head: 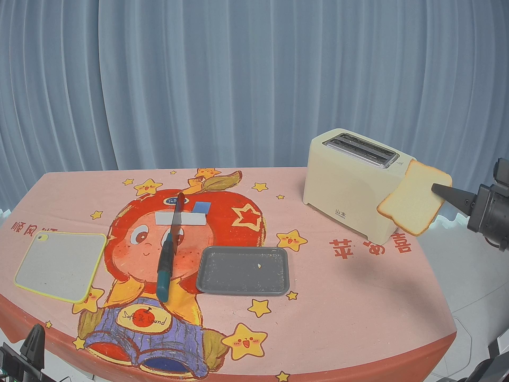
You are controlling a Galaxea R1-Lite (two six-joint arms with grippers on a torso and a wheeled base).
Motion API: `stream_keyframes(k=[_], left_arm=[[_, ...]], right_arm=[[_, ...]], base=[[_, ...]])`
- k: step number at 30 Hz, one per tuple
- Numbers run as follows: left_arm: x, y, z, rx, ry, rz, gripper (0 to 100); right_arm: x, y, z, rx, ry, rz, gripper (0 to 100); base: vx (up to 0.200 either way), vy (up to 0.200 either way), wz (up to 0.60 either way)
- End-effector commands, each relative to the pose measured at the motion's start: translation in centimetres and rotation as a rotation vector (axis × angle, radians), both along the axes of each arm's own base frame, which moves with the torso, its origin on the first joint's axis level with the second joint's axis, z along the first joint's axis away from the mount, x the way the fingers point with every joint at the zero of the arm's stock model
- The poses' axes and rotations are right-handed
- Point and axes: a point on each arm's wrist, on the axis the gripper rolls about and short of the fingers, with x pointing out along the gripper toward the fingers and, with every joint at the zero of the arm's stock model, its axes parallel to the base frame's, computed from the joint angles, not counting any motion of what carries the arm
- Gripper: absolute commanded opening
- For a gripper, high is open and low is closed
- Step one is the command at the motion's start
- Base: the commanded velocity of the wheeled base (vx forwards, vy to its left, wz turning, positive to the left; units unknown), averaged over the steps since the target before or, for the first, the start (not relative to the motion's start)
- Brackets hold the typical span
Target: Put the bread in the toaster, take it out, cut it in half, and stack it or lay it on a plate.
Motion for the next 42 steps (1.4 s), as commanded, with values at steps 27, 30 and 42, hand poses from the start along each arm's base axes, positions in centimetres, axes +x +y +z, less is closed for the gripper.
stream_keyframes(k=[27,30,42], left_arm=[[0.0,0.0,-0.5,0.000,0.002,0.000,0],[0.0,0.0,-0.5,-0.002,0.002,0.000,0],[0.0,0.0,-0.5,-0.003,0.002,0.000,0]], right_arm=[[-4.6,-1.1,-0.2,-0.085,-0.146,0.050,0],[-4.5,-1.1,-0.3,-0.102,-0.146,0.049,0],[-4.4,-1.0,-0.6,-0.116,-0.137,0.054,0]], base=[[0.000,0.000,0.00],[0.000,0.000,0.00],[-0.167,0.000,0.00]])
